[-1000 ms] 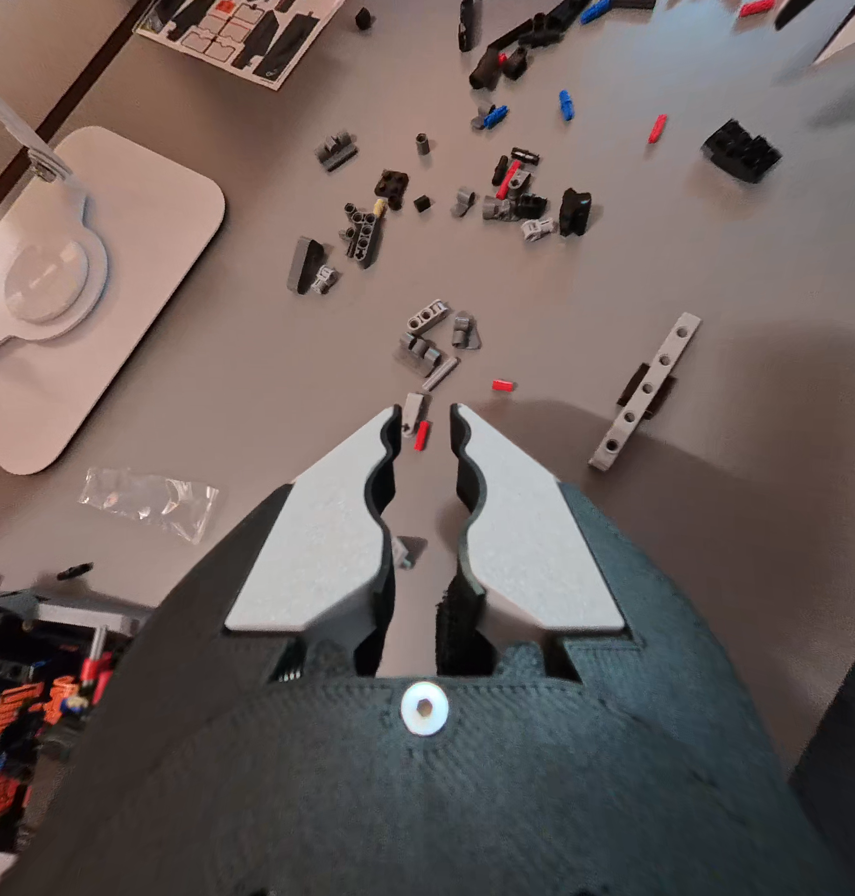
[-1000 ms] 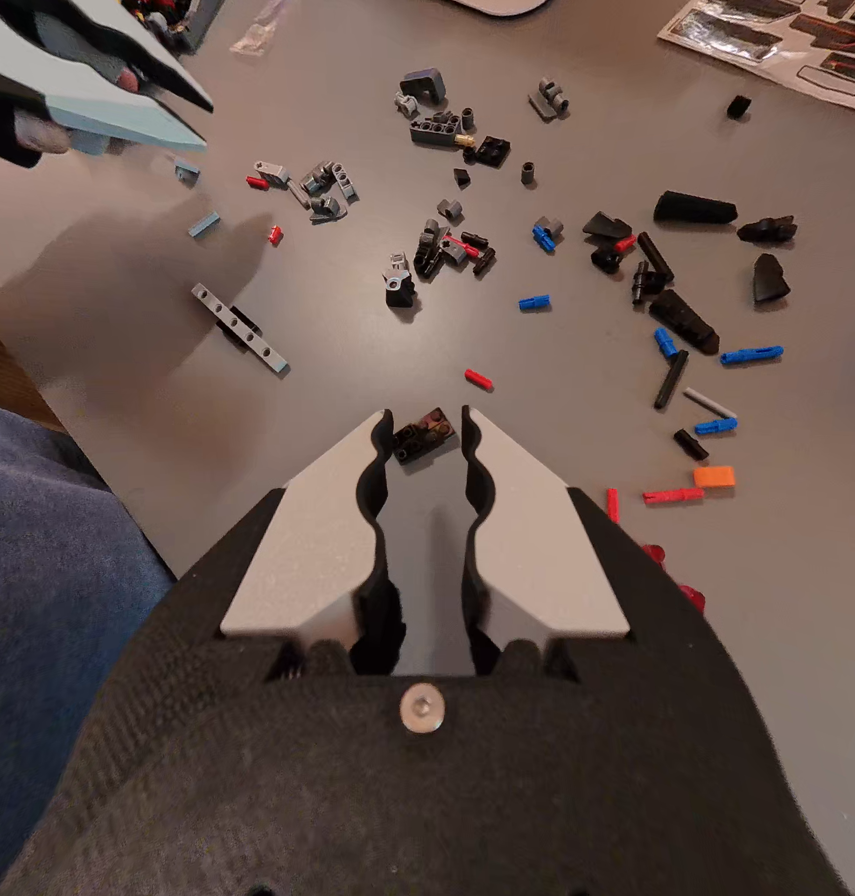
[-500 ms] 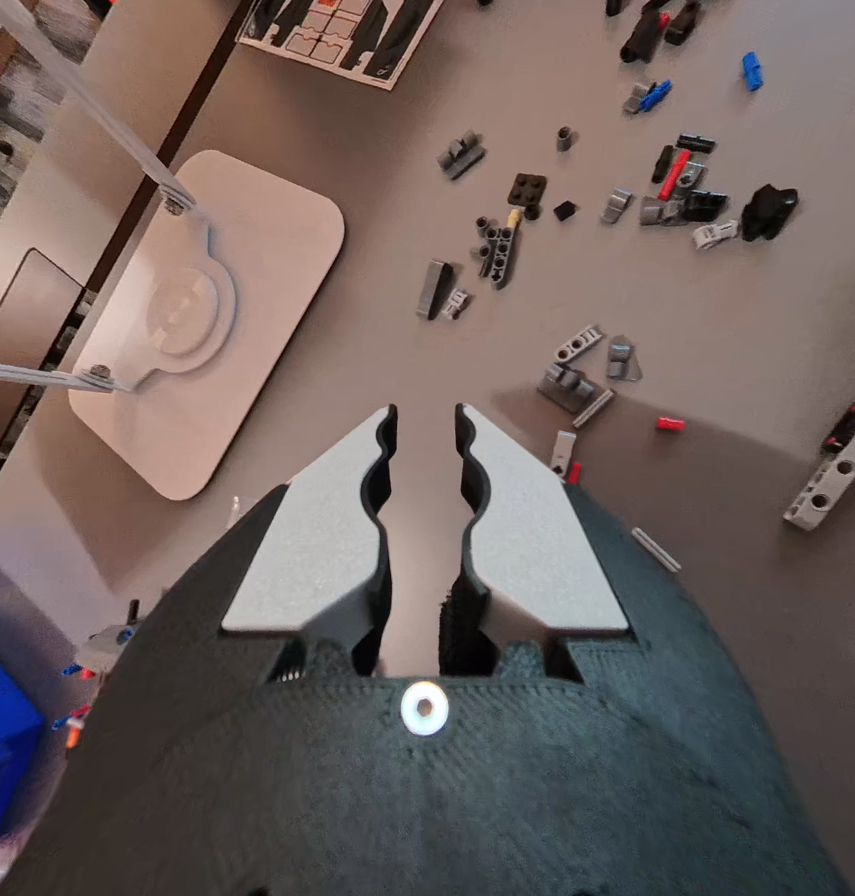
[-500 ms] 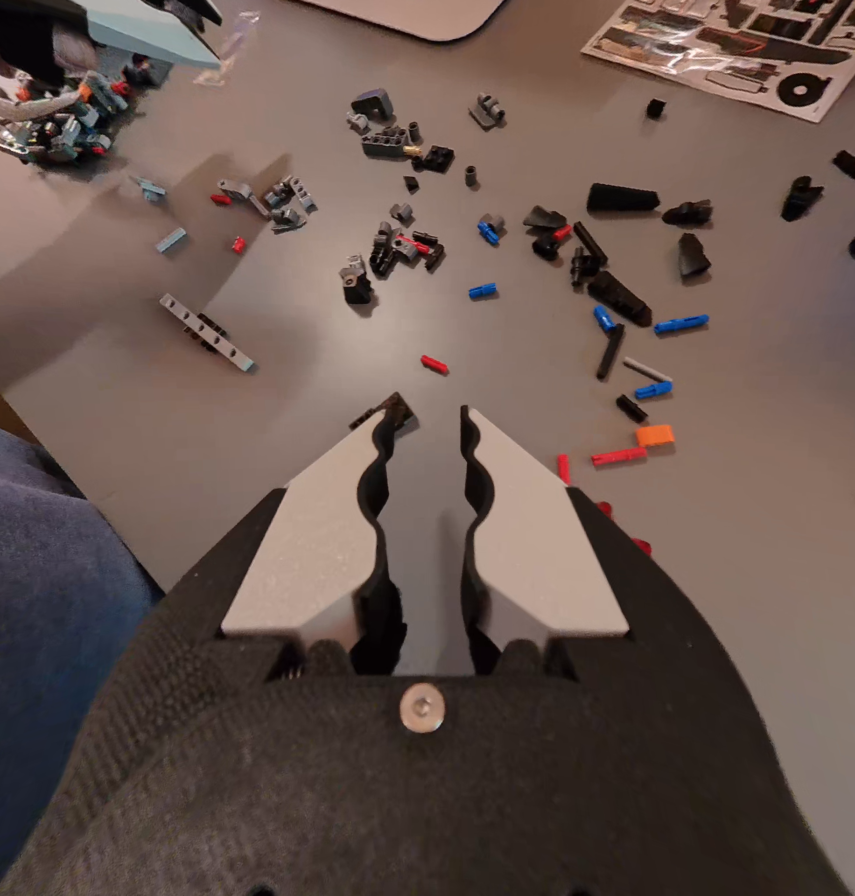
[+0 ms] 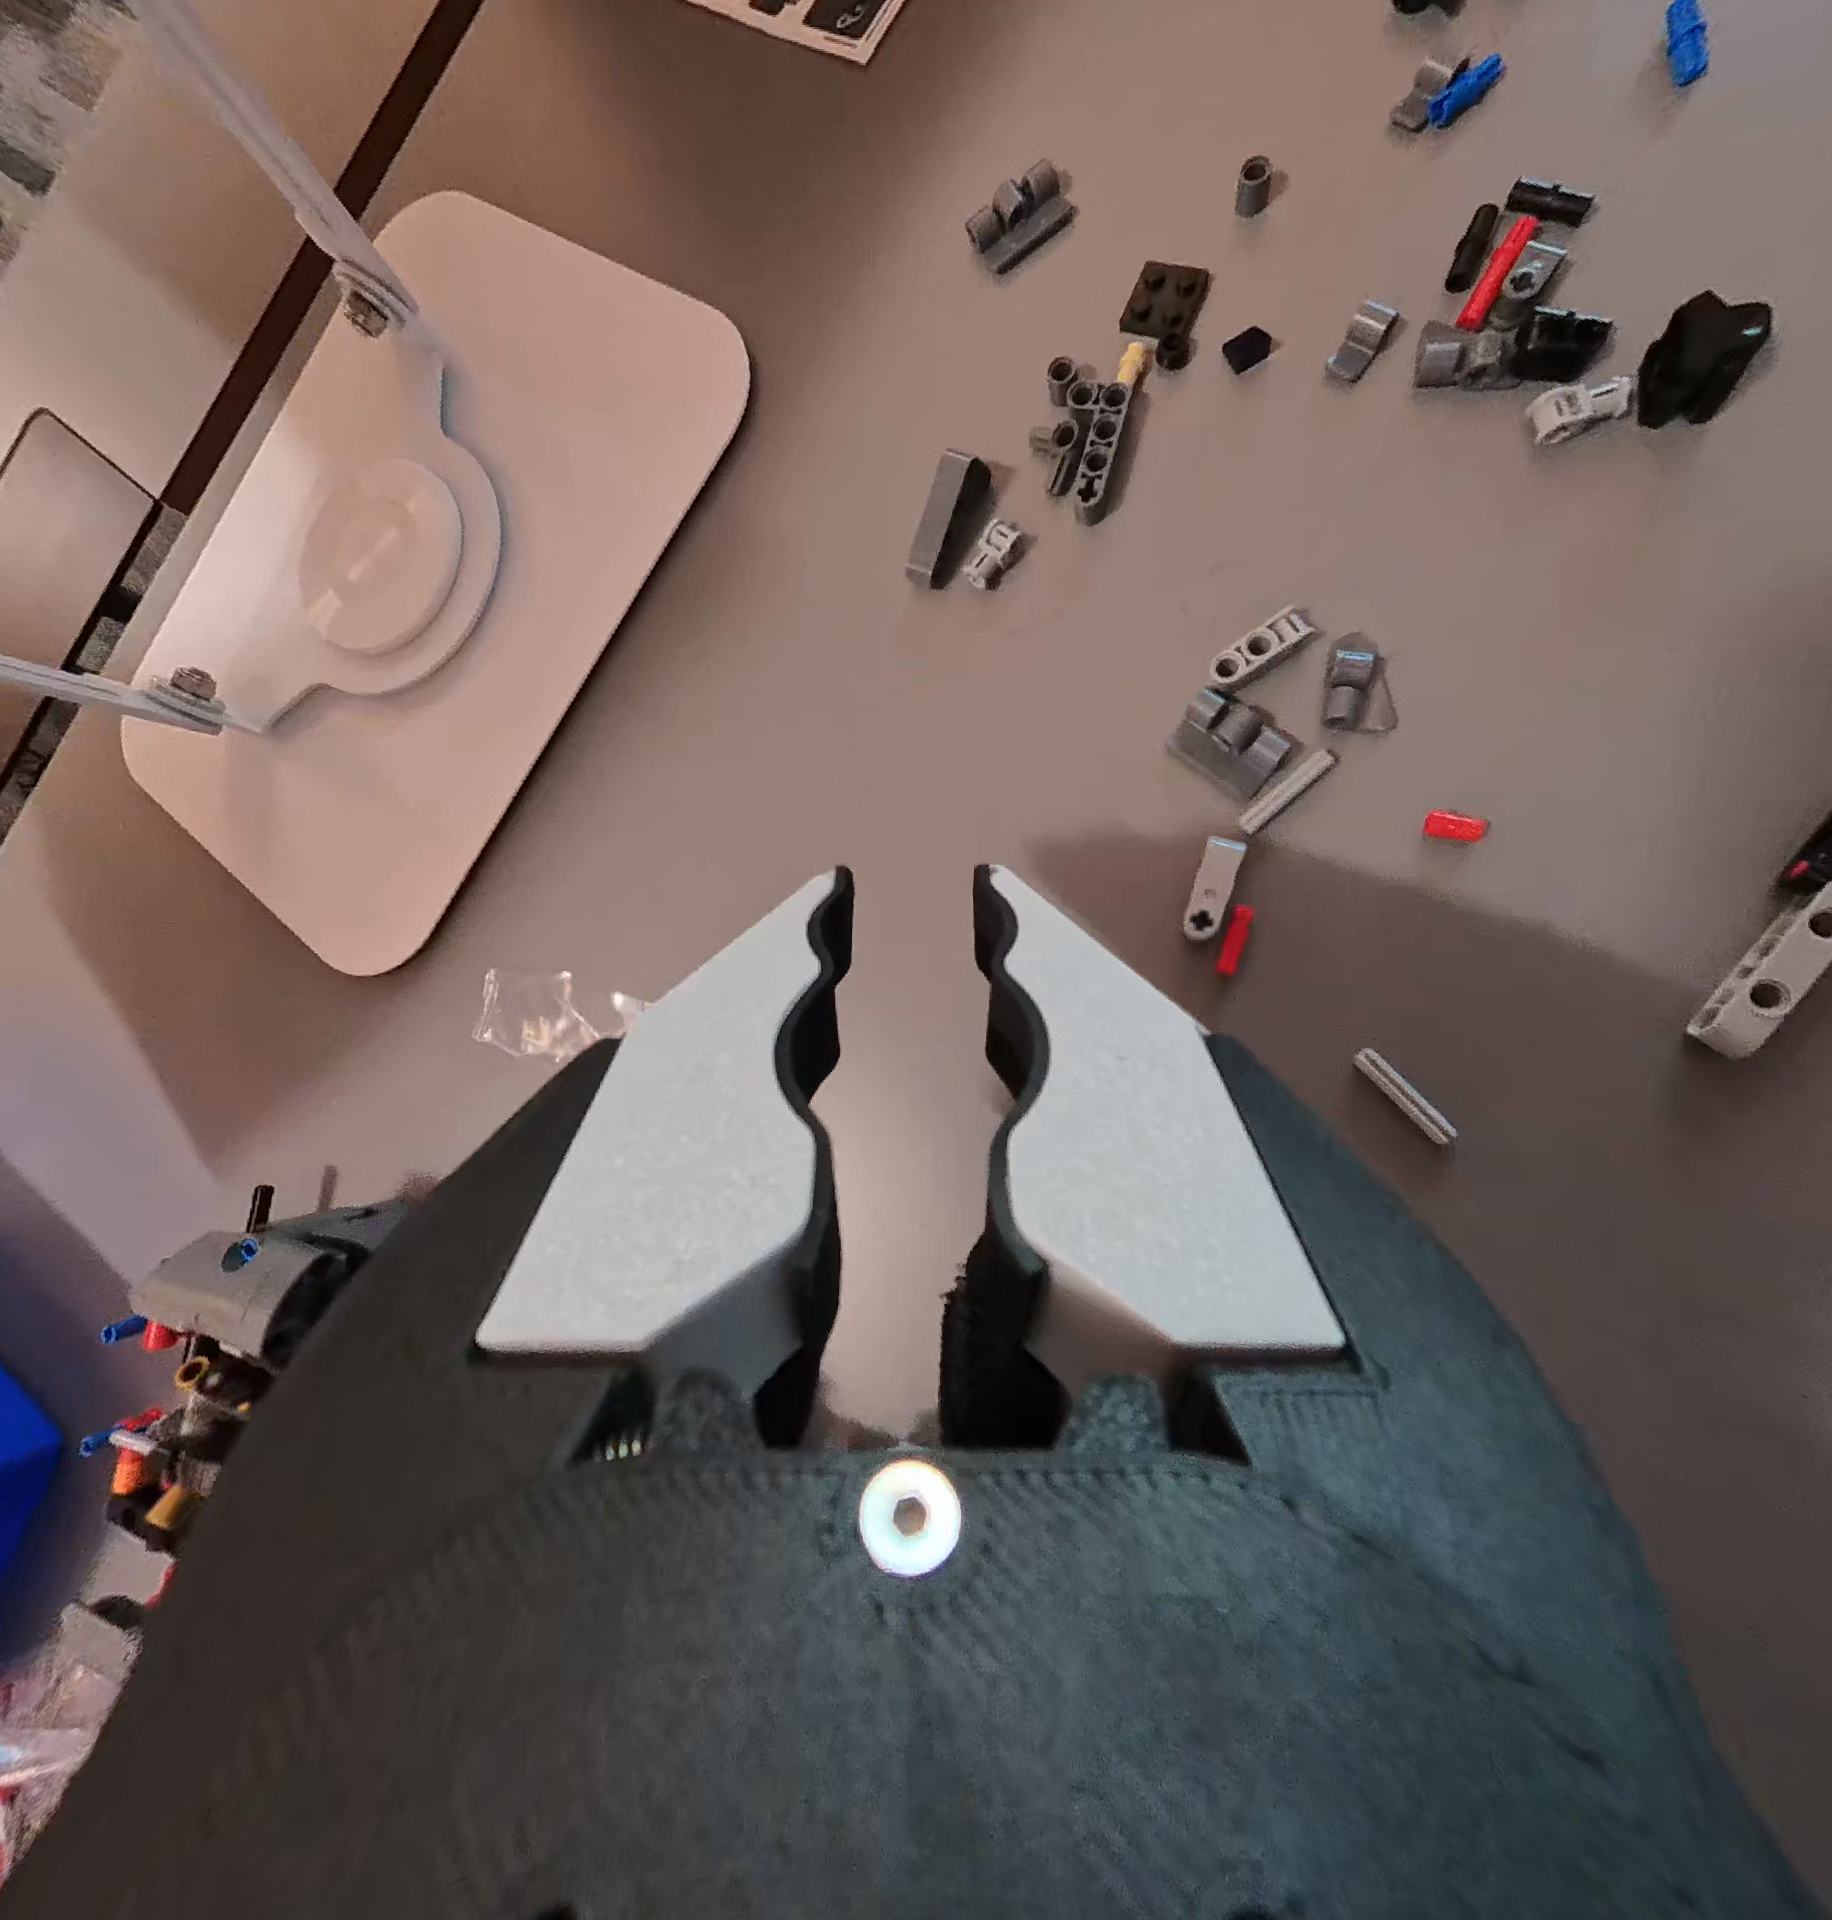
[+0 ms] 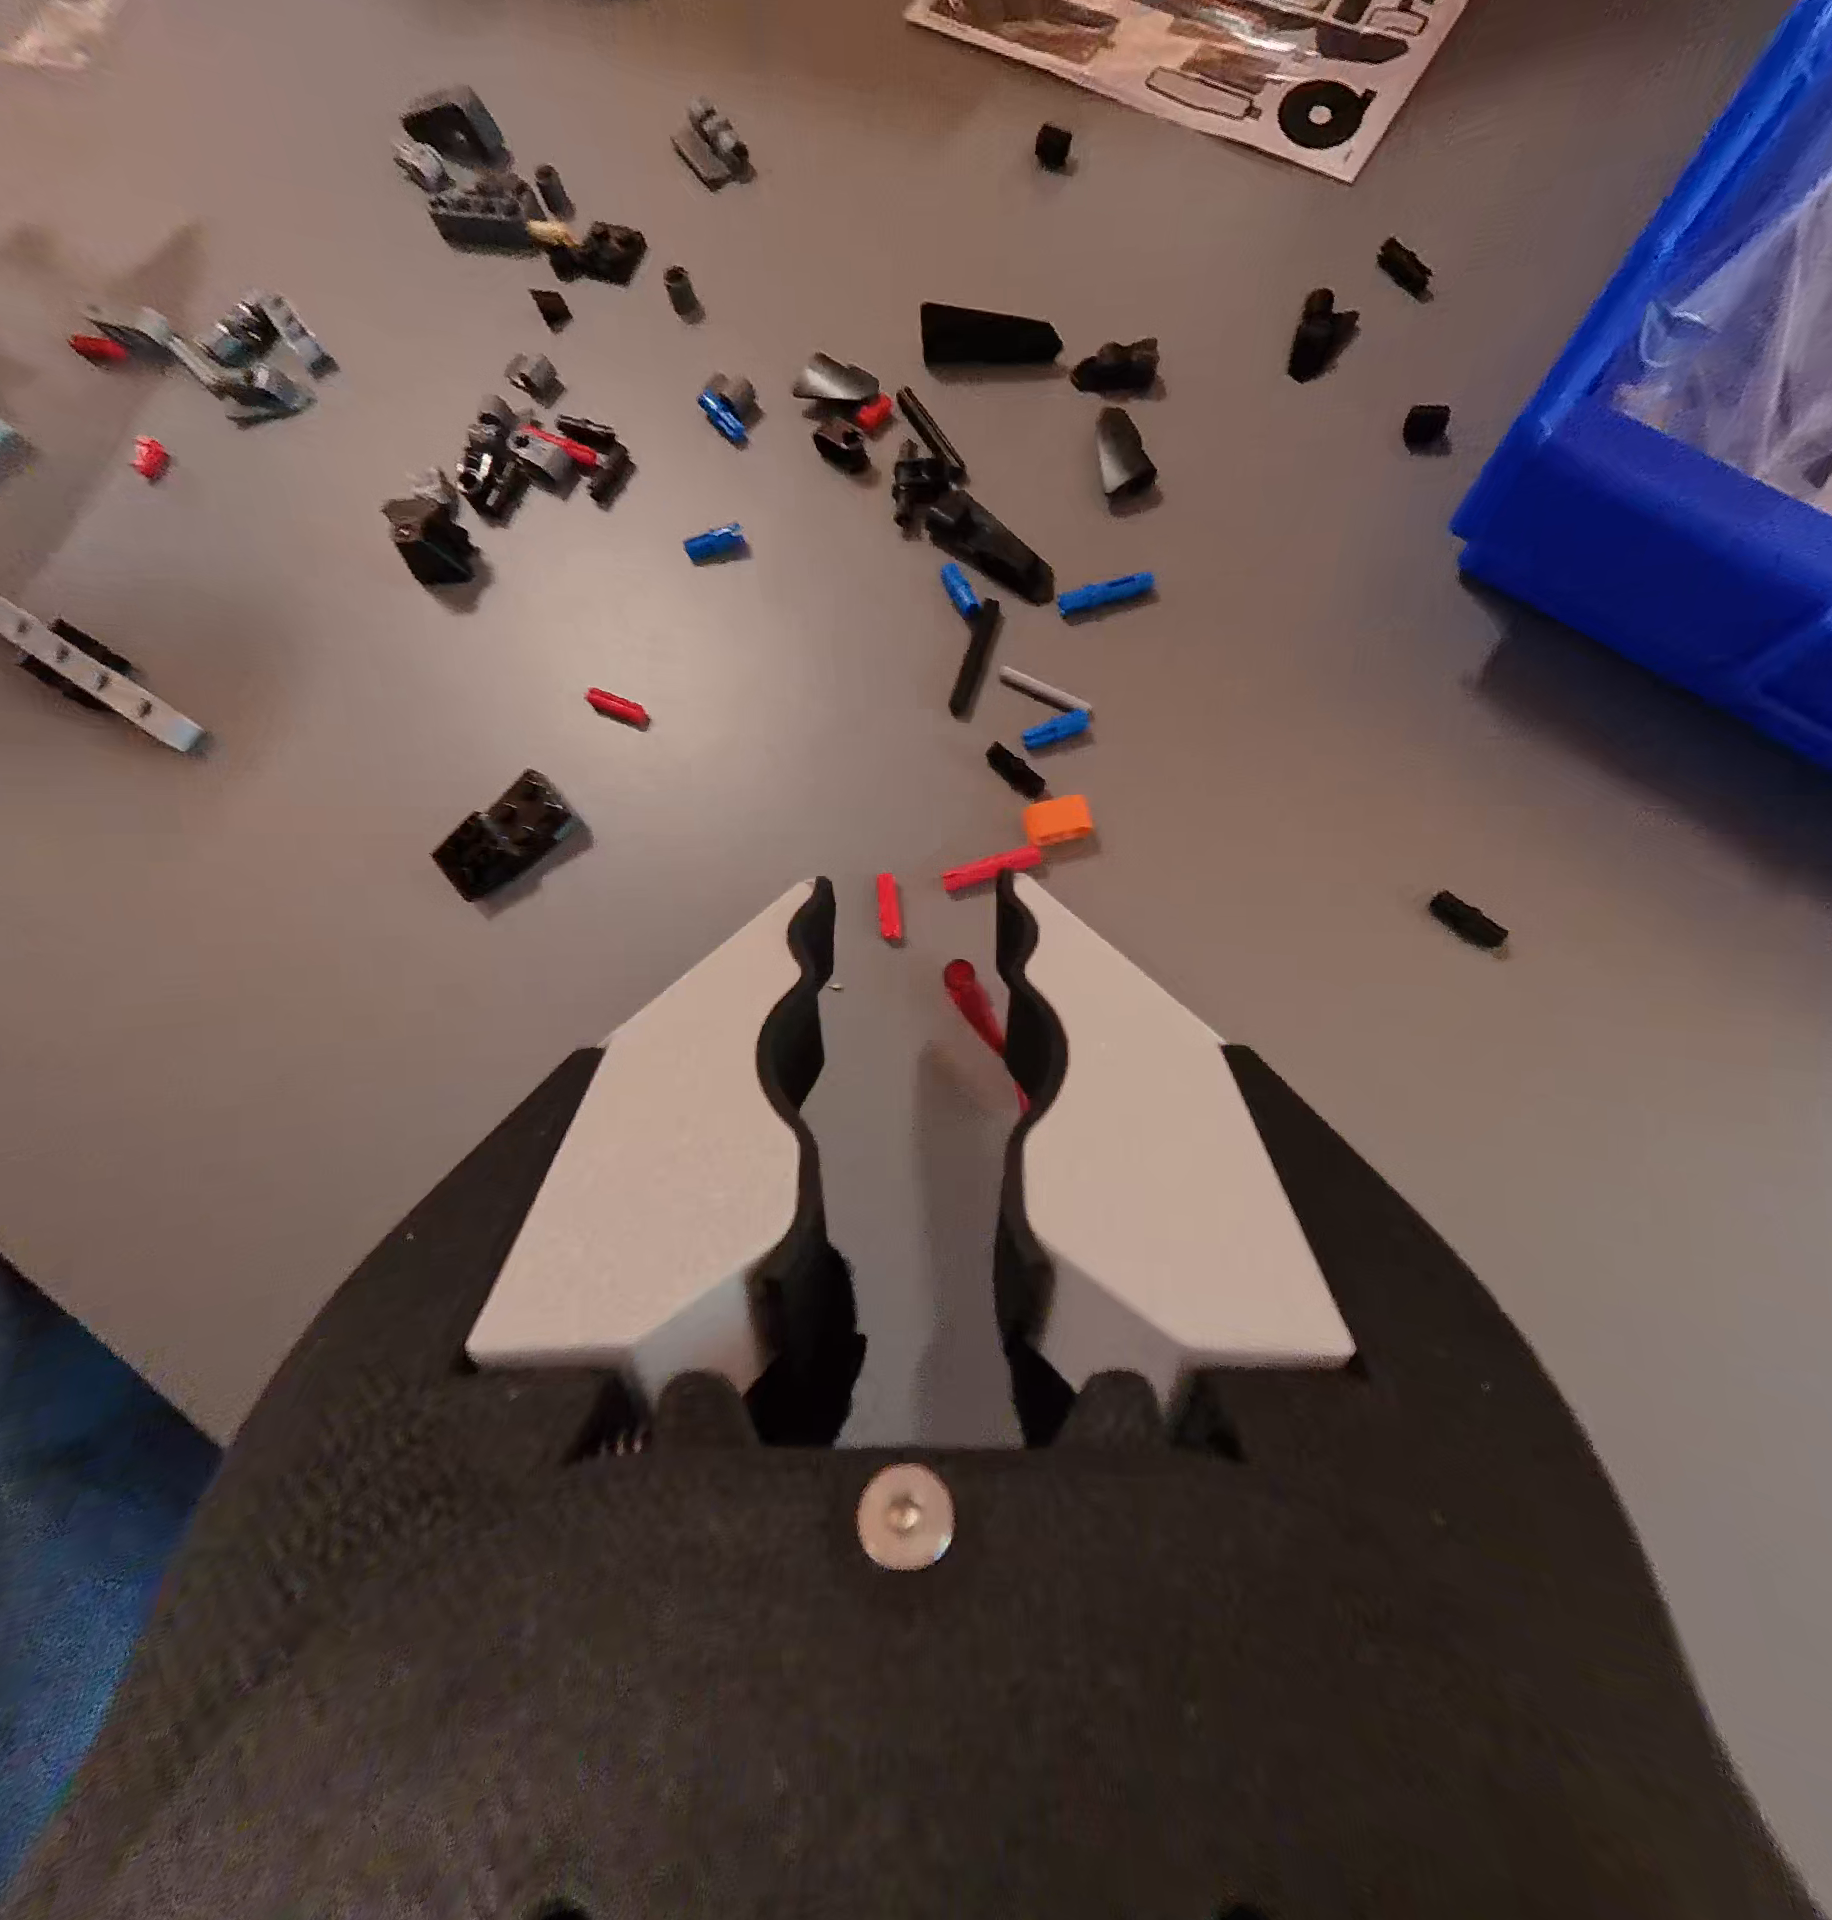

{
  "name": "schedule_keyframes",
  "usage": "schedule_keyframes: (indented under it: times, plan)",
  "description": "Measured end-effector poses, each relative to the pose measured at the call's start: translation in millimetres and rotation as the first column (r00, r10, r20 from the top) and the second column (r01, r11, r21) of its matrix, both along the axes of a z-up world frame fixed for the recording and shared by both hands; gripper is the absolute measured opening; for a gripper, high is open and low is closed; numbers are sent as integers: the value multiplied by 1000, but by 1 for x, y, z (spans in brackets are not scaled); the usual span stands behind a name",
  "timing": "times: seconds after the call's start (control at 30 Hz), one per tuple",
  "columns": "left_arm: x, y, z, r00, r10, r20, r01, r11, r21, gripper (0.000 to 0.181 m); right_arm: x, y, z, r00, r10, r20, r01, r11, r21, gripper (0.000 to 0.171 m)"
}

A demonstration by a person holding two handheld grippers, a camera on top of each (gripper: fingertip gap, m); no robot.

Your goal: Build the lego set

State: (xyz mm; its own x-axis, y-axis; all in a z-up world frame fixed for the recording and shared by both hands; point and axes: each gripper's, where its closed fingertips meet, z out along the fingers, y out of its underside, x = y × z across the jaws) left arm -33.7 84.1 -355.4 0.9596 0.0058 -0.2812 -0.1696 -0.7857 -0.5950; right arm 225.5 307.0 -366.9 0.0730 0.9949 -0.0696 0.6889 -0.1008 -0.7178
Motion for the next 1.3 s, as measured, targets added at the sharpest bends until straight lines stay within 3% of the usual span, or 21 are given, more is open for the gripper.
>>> schedule_keyframes:
  times: [0.03, 0.27, 0.53, 1.03, 1.3]
  plan:
    - [2, -1, 0, 1000, -2, 1, 2, 1000, -1, 21, 0, 3, -1, 1000, -1, 4, 1, 1000, 11, 28]
    - [10, -7, 11, 996, 20, 85, -25, 998, 60, 29, 12, 17, -8, 999, -28, 21, 28, 999, 21, 32]
    - [-1, -34, 14, 998, 38, 55, -38, 999, -3, 29, 23, 19, -15, 998, -38, 40, 37, 999, 18, 36]
    - [43, -67, -19, 989, -82, 123, 104, 978, -183, 24, 9, 9, -13, 1000, 5, 21, -6, 999, 33, 33]
    - [46, -66, -41, 992, -102, 79, 119, 962, -246, 5, 5, 6, -4, 1000, 12, 4, -12, 998, 56, 30]
